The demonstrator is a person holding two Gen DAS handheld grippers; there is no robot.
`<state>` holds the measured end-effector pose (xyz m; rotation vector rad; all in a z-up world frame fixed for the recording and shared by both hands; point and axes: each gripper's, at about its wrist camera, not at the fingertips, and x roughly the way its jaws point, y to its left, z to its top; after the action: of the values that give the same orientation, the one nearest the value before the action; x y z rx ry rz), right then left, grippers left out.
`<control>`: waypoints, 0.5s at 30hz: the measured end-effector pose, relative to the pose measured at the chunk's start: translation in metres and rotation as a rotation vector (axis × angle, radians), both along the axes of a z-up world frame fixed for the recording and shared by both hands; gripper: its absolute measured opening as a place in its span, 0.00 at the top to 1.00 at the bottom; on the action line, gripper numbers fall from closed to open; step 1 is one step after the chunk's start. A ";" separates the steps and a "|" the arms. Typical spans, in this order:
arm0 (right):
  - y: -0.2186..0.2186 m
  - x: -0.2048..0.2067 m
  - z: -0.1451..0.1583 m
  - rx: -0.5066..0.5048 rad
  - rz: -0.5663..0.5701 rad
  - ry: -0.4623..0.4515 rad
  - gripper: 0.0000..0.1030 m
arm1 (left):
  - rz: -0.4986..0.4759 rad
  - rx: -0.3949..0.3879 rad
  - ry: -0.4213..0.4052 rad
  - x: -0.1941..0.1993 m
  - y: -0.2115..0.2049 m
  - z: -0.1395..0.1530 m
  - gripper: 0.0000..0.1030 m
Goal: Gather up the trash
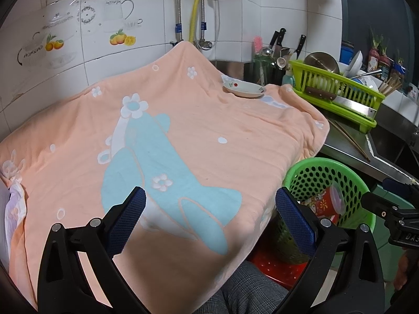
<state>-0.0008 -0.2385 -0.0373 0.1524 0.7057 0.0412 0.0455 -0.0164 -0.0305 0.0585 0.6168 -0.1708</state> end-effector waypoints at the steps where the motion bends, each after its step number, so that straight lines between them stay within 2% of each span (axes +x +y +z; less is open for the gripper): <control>1: 0.000 0.000 0.000 0.001 0.000 0.000 0.12 | -0.001 0.001 -0.002 0.000 -0.001 0.000 0.05; 15: 0.012 0.004 0.008 -0.025 0.018 -0.027 0.12 | -0.020 0.001 -0.041 -0.004 -0.012 0.008 0.05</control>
<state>0.0029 -0.2269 -0.0291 0.1214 0.6803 0.0518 0.0420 -0.0282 -0.0225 0.0695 0.5755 -0.1884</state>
